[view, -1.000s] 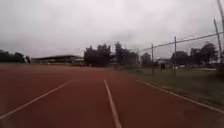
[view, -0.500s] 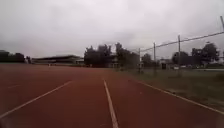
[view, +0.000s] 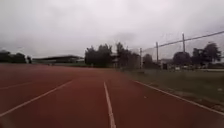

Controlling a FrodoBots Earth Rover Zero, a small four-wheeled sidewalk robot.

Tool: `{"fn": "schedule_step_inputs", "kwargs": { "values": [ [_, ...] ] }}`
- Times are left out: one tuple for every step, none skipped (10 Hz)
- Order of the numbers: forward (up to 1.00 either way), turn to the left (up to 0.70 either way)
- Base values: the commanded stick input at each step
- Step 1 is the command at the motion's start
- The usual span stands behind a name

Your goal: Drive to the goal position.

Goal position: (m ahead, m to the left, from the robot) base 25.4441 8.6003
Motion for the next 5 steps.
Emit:
{"fn": "schedule_step_inputs", "kwargs": {
  "values": [
    [0.70, 0.00],
    [0.70, 0.00],
    [0.70, 0.00],
    [0.70, 0.00],
    [0.70, 0.00]
  ]
}}
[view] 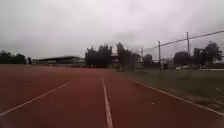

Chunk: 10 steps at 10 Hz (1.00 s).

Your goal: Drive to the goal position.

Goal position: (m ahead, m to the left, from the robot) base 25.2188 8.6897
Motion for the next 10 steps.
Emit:
{"fn": "schedule_step_inputs", "kwargs": {
  "values": [
    [0.70, 0.00],
    [0.70, 0.00],
    [0.70, 0.00],
    [0.45, 0.00],
    [0.06, 0.00],
    [0.00, 0.00],
    [0.00, 0.00],
    [0.00, 0.00],
    [0.00, 0.00],
    [0.00, 0.00]
  ]
}}
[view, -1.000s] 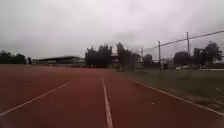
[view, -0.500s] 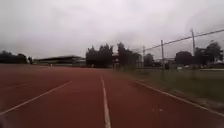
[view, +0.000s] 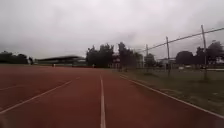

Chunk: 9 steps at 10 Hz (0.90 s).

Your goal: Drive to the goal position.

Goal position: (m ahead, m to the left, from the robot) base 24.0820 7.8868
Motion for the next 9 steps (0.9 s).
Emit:
{"fn": "schedule_step_inputs", "kwargs": {
  "values": [
    [0.00, 0.00],
    [0.00, 0.00],
    [0.00, 0.00],
    [0.00, 0.00],
    [0.07, 0.00],
    [0.35, 0.00],
    [0.64, 0.00],
    [0.67, 0.00],
    [0.70, 0.00]
  ]
}}
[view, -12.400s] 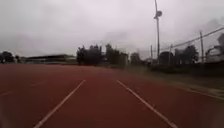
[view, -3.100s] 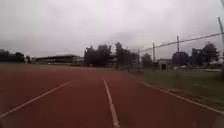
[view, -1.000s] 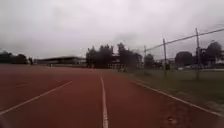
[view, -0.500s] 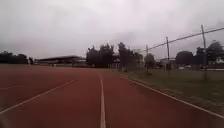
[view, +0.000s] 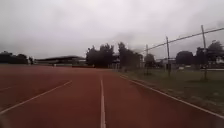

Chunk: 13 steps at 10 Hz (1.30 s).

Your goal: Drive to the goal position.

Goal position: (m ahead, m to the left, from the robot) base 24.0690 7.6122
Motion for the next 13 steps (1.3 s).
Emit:
{"fn": "schedule_step_inputs", "kwargs": {
  "values": [
    [0.70, 0.00],
    [0.70, 0.00],
    [0.70, 0.00],
    [0.70, 0.00],
    [0.70, 0.00],
    [0.70, 0.00],
    [0.70, 0.00],
    [0.70, 0.00],
    [0.70, 0.00],
    [0.70, 0.00],
    [0.70, 0.00],
    [0.70, 0.00],
    [0.70, 0.00]
  ]
}}
